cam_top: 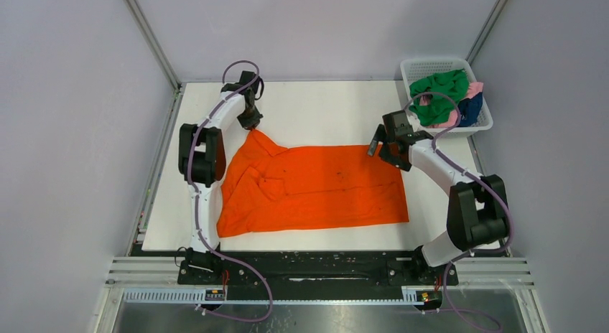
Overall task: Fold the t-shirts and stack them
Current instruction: Grab the side of the flattened tshirt furthest away from the robot with both arms
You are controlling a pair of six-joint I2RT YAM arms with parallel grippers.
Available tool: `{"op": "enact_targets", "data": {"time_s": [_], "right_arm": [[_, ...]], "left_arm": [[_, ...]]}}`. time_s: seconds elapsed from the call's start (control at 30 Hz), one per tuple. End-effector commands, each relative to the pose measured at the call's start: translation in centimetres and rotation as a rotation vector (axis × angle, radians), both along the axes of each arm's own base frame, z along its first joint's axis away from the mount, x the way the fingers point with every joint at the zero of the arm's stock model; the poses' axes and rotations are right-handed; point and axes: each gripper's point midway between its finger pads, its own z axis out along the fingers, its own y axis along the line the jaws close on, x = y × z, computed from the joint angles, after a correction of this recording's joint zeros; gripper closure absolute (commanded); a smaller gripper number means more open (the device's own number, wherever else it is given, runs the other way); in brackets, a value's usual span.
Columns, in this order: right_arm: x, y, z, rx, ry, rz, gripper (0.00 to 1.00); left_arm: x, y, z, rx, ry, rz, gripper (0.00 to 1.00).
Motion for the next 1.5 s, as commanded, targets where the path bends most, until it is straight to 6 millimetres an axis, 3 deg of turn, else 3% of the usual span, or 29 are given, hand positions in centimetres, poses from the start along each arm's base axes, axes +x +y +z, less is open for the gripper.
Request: {"op": "enact_targets", "data": {"time_s": [0.0,0.33,0.43,0.5,0.6,0.77,0.87,0.97,1.03,1.07,1.13,1.3,1.47], "right_arm": [[3.6,-2.6,1.3,-0.084,-0.032,-0.081,0.01],[10.5,-3.3,-1.2,-0.092,0.046,-0.123,0.01],[11.8,-3.6,-2.0,-0.105,0.067,-0.133,0.01],[12.3,-3.9,-2.1,-0.095,0.072,-0.139,0.08],[12.9,-4.1,-2.0,-0.078,0.069,-0.151,0.06],[12.5,-3.7,-2.3,-0.057,0.091,-0.142,0.12],[12.8,-3.5,-1.9,-0.063,0.087,-0.070,0.07],[14.5,-3.0,0.7,-0.116,0.029,0.164,0.06],[16.3,-0.9,3.4,-0.124,-0.097,0.474,0.06],[16.6,0.5,4.1,-0.122,-0.152,0.662,0.04],[16.0,1.5,4.8,-0.183,-0.200,0.941,0.03],[12.1,-0.8,2.9,-0.357,-0.035,1.390,0.01],[10.7,-2.5,1.0,-0.301,0.159,1.472,0.09]], "left_arm": [[-0.4,0.7,4.5,0.010,-0.078,0.004,1.00],[-5.6,-0.6,5.8,0.003,-0.022,-0.052,1.00],[-6.9,-0.8,6.2,-0.017,-0.017,-0.061,1.00],[-7.8,-1.0,6.2,-0.025,-0.008,-0.072,1.00],[-8.9,-1.0,6.2,-0.020,0.002,-0.076,1.00],[-10.4,-1.1,7.0,-0.034,-0.007,-0.072,1.00],[-11.1,-1.1,7.3,-0.029,-0.018,-0.073,1.00],[-11.3,-1.5,7.4,-0.046,-0.025,-0.095,1.00],[-11.3,-1.8,7.5,-0.052,-0.032,-0.109,1.00],[-11.4,-1.8,7.6,-0.050,-0.033,-0.109,1.00],[-11.3,-1.8,7.8,-0.048,-0.040,-0.112,1.00],[-11.5,-1.9,8.5,-0.054,-0.057,-0.121,1.00],[-11.8,-2.0,9.5,-0.062,-0.080,-0.128,1.00]]}}
